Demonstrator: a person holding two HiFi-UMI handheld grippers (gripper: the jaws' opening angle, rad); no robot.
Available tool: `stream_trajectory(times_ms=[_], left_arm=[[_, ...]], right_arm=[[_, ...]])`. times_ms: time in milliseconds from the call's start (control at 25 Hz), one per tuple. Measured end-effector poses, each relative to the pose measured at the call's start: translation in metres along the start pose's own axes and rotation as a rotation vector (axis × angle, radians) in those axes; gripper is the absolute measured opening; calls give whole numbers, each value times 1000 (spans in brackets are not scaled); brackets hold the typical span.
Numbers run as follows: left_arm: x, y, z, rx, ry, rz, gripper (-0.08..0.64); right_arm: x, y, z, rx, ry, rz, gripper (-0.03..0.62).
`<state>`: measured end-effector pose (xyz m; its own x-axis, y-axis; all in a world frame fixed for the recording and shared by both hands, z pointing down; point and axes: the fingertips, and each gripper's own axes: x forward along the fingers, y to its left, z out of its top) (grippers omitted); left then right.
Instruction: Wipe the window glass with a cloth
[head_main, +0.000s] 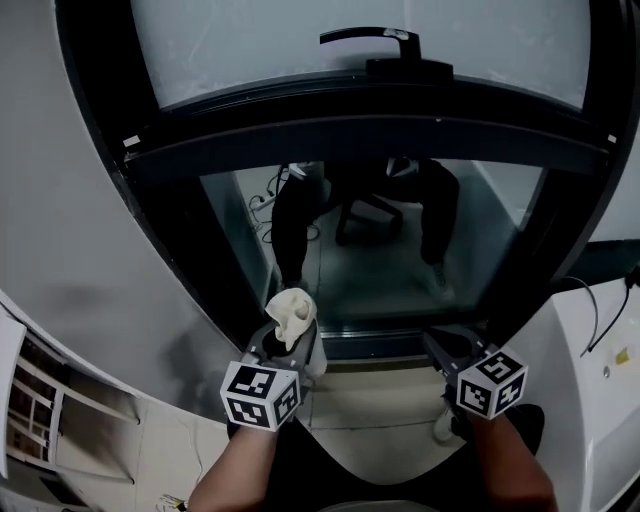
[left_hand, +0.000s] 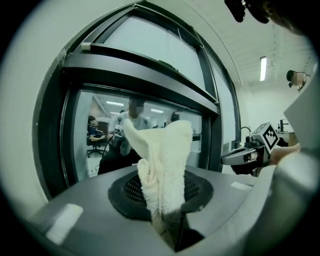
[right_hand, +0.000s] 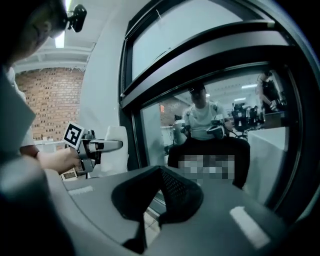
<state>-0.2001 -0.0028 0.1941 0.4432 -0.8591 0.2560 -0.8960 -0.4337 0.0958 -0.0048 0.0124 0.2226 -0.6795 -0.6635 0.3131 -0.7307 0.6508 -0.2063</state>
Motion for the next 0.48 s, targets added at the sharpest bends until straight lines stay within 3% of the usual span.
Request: stream_trajectory(times_ms=[480], left_arm=[[-84,-8,4,11,-19,-8,109]], right_arm=[[-38,53,8,-5,-50,-37,0]])
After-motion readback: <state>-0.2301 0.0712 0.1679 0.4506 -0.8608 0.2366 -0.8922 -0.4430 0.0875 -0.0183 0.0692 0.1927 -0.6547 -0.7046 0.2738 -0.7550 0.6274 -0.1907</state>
